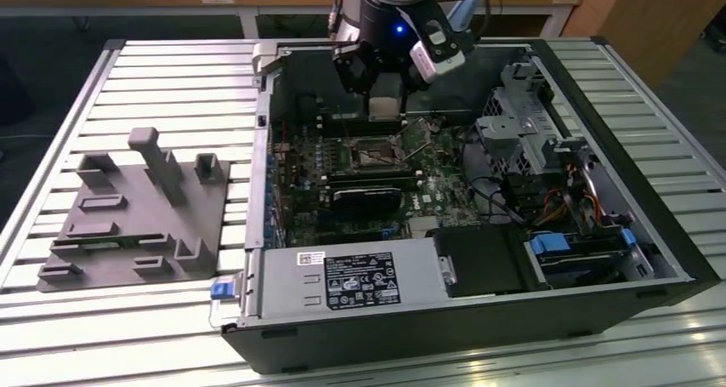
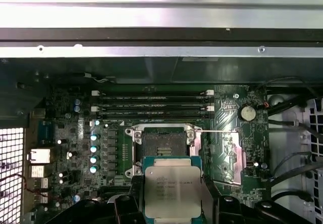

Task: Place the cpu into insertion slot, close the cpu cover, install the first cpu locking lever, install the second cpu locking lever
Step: 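Place the cpu into insertion slot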

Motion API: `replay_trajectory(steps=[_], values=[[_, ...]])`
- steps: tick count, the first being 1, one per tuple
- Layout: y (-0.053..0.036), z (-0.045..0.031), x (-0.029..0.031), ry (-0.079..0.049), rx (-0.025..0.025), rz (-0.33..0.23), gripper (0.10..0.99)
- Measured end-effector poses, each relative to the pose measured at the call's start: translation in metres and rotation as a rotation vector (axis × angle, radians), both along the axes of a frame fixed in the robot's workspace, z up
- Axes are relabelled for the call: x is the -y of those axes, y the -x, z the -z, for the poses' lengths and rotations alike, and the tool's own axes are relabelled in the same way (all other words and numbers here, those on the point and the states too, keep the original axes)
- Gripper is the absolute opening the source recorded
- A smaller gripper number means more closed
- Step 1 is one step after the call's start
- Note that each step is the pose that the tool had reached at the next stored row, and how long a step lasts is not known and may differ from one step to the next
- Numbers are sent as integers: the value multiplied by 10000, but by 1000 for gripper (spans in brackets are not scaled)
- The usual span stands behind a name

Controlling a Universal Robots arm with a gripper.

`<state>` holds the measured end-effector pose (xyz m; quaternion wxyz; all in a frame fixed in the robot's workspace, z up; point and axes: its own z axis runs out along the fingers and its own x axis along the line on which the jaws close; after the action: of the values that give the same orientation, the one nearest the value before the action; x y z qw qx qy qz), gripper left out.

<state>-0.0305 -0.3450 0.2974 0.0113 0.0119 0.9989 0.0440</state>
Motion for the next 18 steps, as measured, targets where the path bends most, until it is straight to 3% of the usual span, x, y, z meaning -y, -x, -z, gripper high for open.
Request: replay_trajectory(steps=[18], values=[[-3, 328, 0, -1, -1, -1, 541]])
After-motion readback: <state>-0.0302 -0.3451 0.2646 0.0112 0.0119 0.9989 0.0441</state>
